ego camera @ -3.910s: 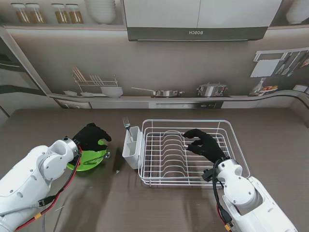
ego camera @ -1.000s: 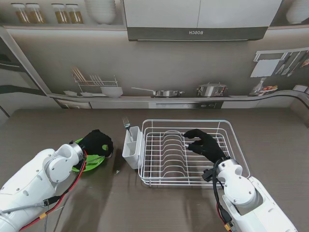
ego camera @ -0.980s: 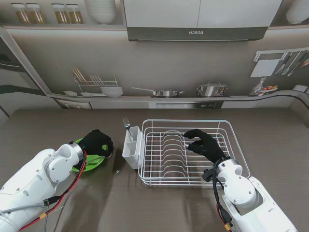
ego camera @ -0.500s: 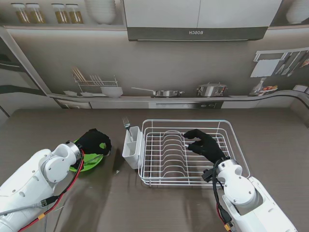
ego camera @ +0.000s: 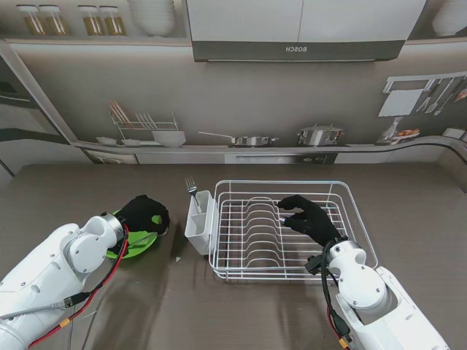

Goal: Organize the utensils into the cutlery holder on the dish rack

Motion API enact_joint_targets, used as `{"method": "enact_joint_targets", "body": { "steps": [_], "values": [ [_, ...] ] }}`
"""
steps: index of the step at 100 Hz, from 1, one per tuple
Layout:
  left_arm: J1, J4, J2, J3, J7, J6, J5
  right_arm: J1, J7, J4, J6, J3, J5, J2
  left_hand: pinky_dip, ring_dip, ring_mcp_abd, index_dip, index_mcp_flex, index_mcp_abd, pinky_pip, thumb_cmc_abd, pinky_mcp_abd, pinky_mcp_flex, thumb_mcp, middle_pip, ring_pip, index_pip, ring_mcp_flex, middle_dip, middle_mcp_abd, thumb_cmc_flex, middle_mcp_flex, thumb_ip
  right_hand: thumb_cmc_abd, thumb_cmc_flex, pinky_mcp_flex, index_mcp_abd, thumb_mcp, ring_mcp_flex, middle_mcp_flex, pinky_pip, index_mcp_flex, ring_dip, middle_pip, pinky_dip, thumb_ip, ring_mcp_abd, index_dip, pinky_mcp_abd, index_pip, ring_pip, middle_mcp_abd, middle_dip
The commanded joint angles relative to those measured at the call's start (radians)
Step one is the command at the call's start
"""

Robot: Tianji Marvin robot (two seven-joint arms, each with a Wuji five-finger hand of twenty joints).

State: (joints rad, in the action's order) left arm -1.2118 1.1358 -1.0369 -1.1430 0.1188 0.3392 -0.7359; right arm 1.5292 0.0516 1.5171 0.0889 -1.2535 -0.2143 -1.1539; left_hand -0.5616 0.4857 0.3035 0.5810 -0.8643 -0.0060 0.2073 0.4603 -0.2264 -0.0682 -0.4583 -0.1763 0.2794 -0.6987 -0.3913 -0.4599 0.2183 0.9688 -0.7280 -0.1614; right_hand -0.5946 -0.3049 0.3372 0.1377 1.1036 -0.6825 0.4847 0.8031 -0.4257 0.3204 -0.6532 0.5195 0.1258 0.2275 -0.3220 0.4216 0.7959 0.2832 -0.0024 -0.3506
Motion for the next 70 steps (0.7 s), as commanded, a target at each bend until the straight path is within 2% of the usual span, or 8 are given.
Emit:
{"method": "enact_joint_targets", "body": {
  "steps": [1,11,29,53,70],
  "values": [
    [0.001,0.007,-0.007,-0.005,0.023,-0.002,0.007,0.005,-0.015,0.007,-0.001,0.002,0.001,-0.004,-0.004,-0.035,0.028,0.009,-0.047,-0.058,-0.040,-0.064,-0.027,0.029,0.002,0.023,-0.050,-0.069,0.026,0.016,0.011,0.073,0.020,0.052,0.021,0.036,-0.005,0.002,-0.005,-0.007,0.003,-0.012,0.025,0.002,0.009,0.020,-0.026,-0.012,0.028,-0.041,-0.012,0.009,0.002,0.009],
    [0.001,0.010,-0.007,-0.009,0.029,-0.002,0.014,0.005,-0.015,0.007,-0.001,0.002,0.002,-0.004,0.008,-0.070,0.034,0.005,-0.052,-0.053,-0.051,-0.065,-0.028,0.032,0.014,0.047,-0.087,-0.064,0.032,0.053,0.015,0.081,0.030,0.054,0.022,0.036,-0.005,0.003,-0.005,-0.008,0.002,-0.012,0.025,0.003,0.009,0.021,-0.026,-0.012,0.028,-0.041,-0.011,0.010,0.003,0.009],
    [0.007,0.003,-0.008,-0.007,0.026,0.002,0.018,0.005,-0.014,0.007,-0.001,0.001,0.001,-0.004,0.016,-0.079,0.047,0.001,-0.056,-0.052,-0.062,-0.062,-0.047,0.053,0.026,0.048,-0.100,-0.058,0.045,0.064,0.009,0.085,0.036,0.054,0.022,0.036,-0.005,0.003,-0.005,-0.009,0.003,-0.012,0.024,0.005,0.010,0.021,-0.026,-0.010,0.028,-0.041,-0.011,0.014,0.003,0.009],
    [0.014,-0.002,-0.007,-0.003,0.018,0.007,0.007,0.005,-0.015,0.007,-0.001,0.000,0.002,-0.004,0.031,-0.092,0.028,0.003,-0.059,-0.052,-0.080,-0.066,-0.039,0.082,0.044,0.046,-0.117,-0.054,0.067,0.072,-0.002,0.084,0.042,0.054,0.023,0.036,-0.005,0.003,-0.005,-0.011,0.003,-0.013,0.023,0.005,0.009,0.022,-0.026,-0.009,0.028,-0.041,-0.011,0.015,0.003,0.009],
    [0.019,-0.006,-0.009,0.002,0.018,0.009,0.017,0.006,-0.017,0.007,-0.002,0.000,0.002,-0.003,0.036,-0.093,0.027,0.009,-0.054,-0.045,-0.082,-0.076,-0.041,0.085,0.048,0.044,-0.117,-0.054,0.066,0.073,0.013,0.092,0.044,0.056,0.023,0.035,-0.006,0.003,-0.005,-0.011,0.004,-0.014,0.023,0.005,0.009,0.022,-0.027,-0.009,0.028,-0.041,-0.011,0.015,0.002,0.009]
  ]
}}
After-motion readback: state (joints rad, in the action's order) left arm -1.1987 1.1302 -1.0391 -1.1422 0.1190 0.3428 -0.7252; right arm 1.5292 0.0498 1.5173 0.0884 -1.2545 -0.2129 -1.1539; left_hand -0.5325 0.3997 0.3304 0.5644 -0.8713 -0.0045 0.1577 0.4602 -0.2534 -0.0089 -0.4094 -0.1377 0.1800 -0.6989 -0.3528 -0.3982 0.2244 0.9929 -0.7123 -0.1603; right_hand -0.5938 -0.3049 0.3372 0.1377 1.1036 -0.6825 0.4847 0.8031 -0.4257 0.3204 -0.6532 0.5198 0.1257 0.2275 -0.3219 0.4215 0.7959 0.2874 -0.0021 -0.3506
